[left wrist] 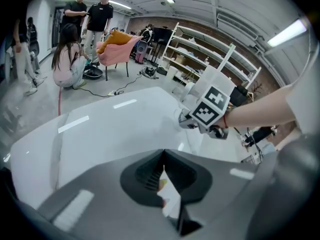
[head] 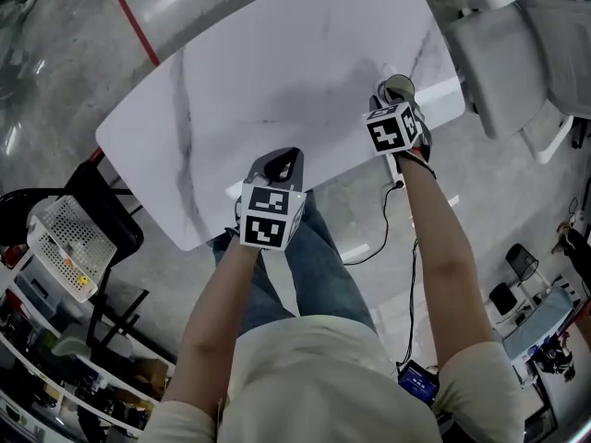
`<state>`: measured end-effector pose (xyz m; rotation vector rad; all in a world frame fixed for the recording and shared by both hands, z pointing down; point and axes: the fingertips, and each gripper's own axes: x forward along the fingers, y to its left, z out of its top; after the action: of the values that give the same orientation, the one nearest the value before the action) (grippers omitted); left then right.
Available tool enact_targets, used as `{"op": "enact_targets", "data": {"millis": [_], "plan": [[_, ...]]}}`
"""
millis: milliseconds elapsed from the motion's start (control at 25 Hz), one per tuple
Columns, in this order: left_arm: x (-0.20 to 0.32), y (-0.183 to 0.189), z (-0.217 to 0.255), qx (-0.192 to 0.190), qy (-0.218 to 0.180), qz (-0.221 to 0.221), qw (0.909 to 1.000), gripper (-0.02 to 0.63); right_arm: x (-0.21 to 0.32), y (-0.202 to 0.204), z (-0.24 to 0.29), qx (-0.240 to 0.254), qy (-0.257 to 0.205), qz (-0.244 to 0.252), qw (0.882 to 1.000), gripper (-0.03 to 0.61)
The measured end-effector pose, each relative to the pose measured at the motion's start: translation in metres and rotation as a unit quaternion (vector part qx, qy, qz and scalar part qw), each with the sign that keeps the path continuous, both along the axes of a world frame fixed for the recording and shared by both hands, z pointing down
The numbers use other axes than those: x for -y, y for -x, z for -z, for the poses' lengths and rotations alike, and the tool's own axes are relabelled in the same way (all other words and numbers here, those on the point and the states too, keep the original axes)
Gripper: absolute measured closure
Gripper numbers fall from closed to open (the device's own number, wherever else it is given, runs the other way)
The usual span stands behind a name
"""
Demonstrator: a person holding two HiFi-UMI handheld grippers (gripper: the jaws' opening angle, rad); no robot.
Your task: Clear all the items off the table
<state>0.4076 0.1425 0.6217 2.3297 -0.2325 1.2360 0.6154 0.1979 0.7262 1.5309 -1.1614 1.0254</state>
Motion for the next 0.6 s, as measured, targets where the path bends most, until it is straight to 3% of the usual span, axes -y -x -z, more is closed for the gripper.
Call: {"op": "enact_targets", "data": {"millis": [80, 600], "plan": [[0.000, 0.002, -0.003, 0.002, 0.002, 0.001, 1.0000, 0.604, 0.000, -0.003, 0.000, -0.013, 0.005, 0.007, 1.000, 0.488], [-0.003, 0.015, 0.004, -0.001, 0.000, 0.010, 1.0000, 0.604, -0.004, 0.012, 0.003, 0.022, 0.022, 0.063, 0.998, 0.543]]}}
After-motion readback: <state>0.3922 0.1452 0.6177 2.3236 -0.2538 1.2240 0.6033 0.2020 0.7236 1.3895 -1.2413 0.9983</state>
